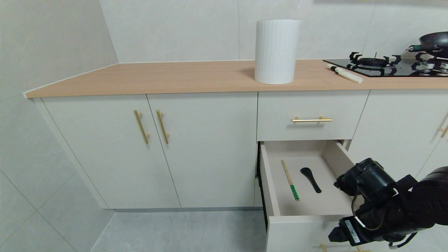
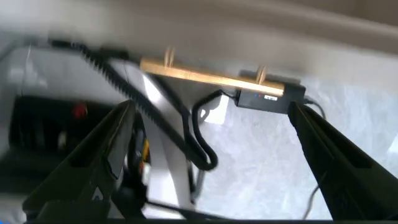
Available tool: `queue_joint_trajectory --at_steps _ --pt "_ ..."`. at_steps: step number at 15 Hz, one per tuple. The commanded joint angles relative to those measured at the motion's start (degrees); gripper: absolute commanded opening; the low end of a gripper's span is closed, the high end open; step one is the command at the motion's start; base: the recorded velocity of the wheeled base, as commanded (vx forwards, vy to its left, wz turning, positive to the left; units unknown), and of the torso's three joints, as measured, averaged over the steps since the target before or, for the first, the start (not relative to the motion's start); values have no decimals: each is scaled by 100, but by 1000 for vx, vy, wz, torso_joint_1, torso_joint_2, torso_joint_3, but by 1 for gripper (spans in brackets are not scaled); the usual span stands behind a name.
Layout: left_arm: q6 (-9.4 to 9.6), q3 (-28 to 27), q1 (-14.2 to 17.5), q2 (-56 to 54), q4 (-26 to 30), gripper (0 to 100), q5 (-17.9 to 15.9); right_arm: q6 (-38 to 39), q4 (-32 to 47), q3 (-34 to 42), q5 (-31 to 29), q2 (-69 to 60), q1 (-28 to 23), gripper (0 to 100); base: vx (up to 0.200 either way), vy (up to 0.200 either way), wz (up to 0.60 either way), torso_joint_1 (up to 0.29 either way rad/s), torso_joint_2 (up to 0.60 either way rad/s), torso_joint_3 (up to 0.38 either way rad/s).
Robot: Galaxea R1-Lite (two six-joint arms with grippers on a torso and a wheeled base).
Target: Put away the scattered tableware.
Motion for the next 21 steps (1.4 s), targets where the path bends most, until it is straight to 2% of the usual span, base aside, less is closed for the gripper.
queue_joint_trajectory --at_steps 1,10,15,21 --pt "-1 0 -4 0 0 100 3 36 -97 -87 -6 279 13 100 0 0 0 0 0 0" --pt "-1 0 -4 0 0 100 -5 212 -1248 -289 -243 885 -268 100 0 0 0 0 0 0" --pt "-1 0 -4 0 0 100 3 71 -1301 -1247 -243 1562 -391 100 0 0 0 0 0 0" --pt "-1 0 -4 0 0 100 3 -148 -1310 -2741 -454 2546 -637 100 0 0 0 0 0 0"
